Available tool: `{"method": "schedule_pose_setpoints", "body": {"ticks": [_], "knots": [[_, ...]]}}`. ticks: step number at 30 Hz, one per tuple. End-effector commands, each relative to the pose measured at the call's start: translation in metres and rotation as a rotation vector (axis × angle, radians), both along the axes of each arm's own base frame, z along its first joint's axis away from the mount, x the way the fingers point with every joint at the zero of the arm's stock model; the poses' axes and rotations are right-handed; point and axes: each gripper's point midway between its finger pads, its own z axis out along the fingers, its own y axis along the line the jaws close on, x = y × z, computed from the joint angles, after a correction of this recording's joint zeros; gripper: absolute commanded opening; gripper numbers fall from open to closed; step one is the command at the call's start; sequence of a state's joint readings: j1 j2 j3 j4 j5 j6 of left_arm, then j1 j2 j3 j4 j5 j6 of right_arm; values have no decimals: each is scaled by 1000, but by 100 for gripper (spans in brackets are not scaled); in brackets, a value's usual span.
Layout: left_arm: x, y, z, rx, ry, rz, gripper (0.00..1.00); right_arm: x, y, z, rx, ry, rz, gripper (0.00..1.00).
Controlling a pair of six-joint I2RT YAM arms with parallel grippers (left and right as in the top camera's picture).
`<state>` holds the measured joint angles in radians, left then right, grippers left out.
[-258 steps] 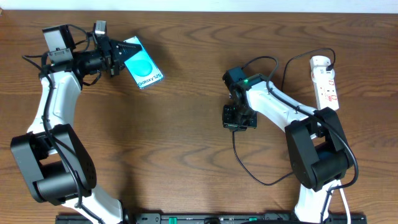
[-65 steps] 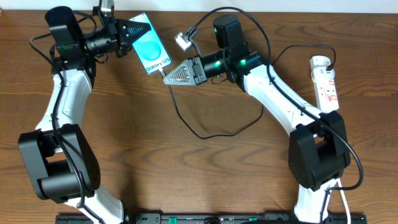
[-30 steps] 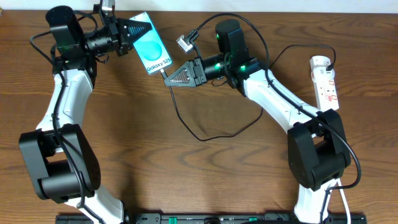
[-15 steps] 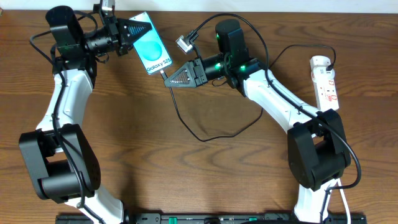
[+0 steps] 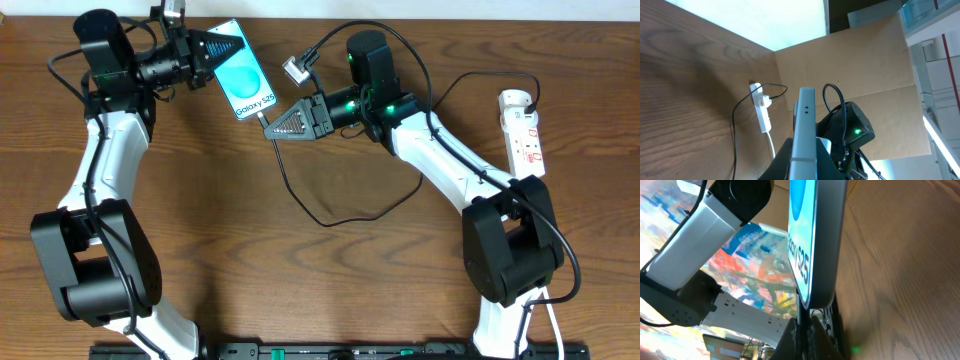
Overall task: Plug charger to phone and switch on socket
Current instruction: 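Align the connector under the phone's port held by the left gripper, then push the connector up into the phone's charging port with the right gripper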
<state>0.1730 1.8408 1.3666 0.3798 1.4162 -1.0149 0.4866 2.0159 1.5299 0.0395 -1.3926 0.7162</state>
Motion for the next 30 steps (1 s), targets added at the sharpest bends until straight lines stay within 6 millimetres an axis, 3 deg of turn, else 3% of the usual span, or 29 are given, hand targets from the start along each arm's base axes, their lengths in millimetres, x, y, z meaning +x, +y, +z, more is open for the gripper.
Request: {"method": "schedule_pose_setpoints", "body": {"ticks": [1,30], "knots": [[-6,-2,9,5,-48,-40,7,-4,1,1,5,7,19,1],[-14,-5,10,2,-64,-87,7,6,4,6,3,5,-29,1]]}}
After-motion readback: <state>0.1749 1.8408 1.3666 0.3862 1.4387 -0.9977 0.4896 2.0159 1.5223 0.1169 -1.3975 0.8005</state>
